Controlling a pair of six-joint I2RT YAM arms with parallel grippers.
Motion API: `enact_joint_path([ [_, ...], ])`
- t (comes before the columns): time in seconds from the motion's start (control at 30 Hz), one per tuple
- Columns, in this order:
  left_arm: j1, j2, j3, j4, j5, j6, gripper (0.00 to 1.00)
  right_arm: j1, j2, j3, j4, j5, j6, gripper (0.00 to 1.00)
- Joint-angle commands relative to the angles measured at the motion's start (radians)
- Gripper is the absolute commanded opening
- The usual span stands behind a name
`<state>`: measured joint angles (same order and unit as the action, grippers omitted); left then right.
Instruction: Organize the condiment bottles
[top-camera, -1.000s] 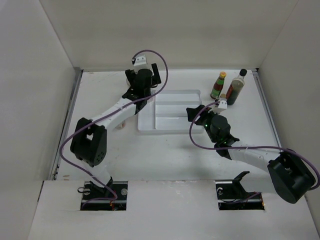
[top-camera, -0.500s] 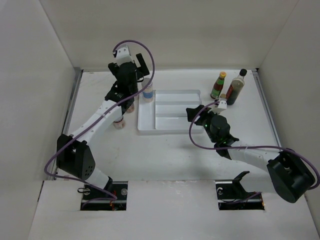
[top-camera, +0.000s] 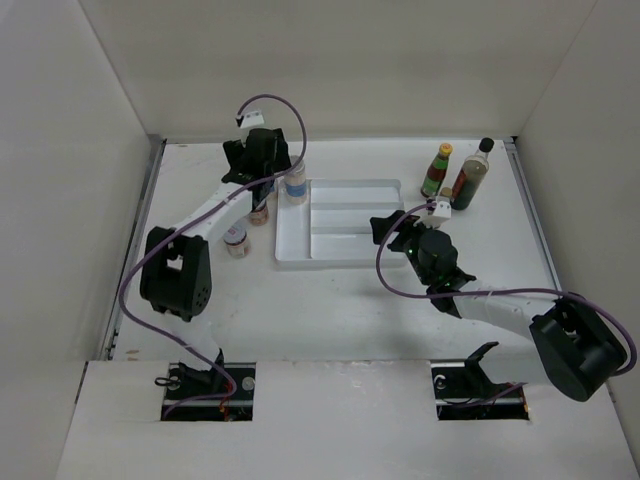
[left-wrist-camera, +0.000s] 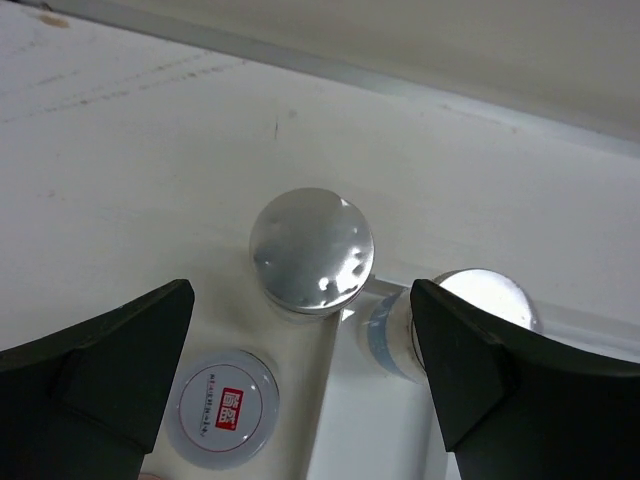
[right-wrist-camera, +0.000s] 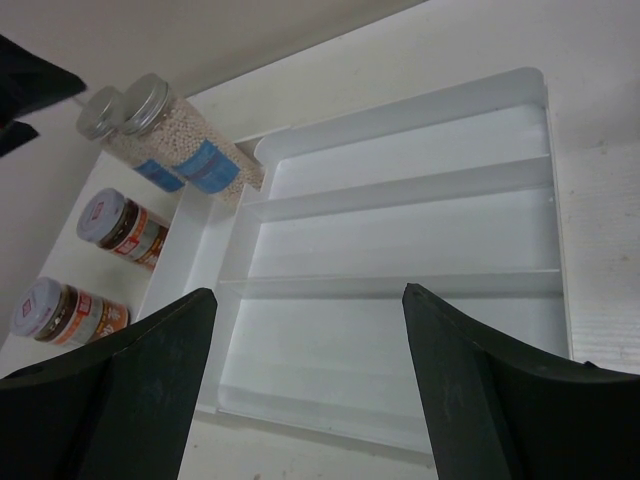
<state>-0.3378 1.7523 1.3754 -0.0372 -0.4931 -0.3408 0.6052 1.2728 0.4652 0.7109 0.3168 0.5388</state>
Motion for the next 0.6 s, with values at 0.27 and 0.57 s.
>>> enact_joint_path([
  [0.27, 0.039, 0.151, 0.157, -0.021, 0.018, -0.004, 0.81, 0.008, 0.022, 0.047, 0.047, -0.025, -0.008, 0.83],
  [0.57, 0.052, 0.106, 0.120, 0.026, -0.016, -0.026, 0.37, 0.008, 0.023, 0.049, 0.047, -0.030, -0.008, 0.83],
])
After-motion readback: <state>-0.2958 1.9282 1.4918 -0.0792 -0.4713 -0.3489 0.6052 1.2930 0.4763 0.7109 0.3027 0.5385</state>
